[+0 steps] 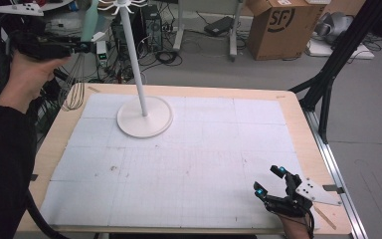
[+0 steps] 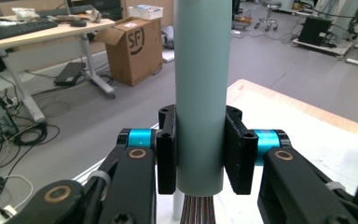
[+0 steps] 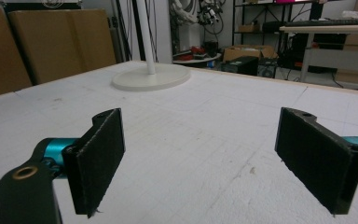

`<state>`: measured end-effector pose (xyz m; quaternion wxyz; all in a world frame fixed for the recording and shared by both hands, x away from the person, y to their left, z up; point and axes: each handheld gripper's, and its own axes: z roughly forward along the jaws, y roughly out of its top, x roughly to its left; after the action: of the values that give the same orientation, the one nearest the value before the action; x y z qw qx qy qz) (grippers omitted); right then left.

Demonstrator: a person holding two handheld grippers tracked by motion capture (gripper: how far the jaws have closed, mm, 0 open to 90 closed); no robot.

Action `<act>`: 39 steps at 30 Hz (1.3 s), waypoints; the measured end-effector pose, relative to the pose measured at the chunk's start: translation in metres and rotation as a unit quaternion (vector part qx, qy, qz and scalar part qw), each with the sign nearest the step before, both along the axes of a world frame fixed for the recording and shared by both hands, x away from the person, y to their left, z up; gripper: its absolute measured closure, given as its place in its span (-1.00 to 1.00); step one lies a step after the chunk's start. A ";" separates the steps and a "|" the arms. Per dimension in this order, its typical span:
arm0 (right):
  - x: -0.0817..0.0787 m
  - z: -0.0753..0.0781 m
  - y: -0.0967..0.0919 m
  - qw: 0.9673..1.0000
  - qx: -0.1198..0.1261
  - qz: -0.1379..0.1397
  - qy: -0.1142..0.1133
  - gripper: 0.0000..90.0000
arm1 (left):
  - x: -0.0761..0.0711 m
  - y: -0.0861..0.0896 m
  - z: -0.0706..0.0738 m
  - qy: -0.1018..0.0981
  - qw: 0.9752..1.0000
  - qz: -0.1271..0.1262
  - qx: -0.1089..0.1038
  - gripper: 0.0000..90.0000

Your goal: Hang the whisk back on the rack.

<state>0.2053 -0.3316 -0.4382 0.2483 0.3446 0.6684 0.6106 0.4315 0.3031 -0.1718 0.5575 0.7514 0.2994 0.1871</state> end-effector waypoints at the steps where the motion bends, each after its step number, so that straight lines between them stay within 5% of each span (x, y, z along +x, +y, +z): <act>1: 0.000 0.000 0.000 1.000 -0.001 0.000 0.000 -0.67 | 0.001 0.001 -0.001 0.002 1.000 0.002 0.000 0.54; 22: 0.001 0.000 0.000 1.000 0.001 -0.001 0.001 -0.67 | 0.016 -0.020 -0.012 0.014 1.000 -0.004 0.014 0.54; 39: -0.002 0.000 -0.002 1.000 0.000 -0.003 -0.002 -0.67 | 0.024 -0.032 -0.022 0.029 0.999 -0.015 -0.010 0.53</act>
<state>0.2036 -0.3331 -0.4378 0.2516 0.3454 0.6666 0.6108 0.4552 0.2715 -0.1940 0.5582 0.7555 0.3064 0.1539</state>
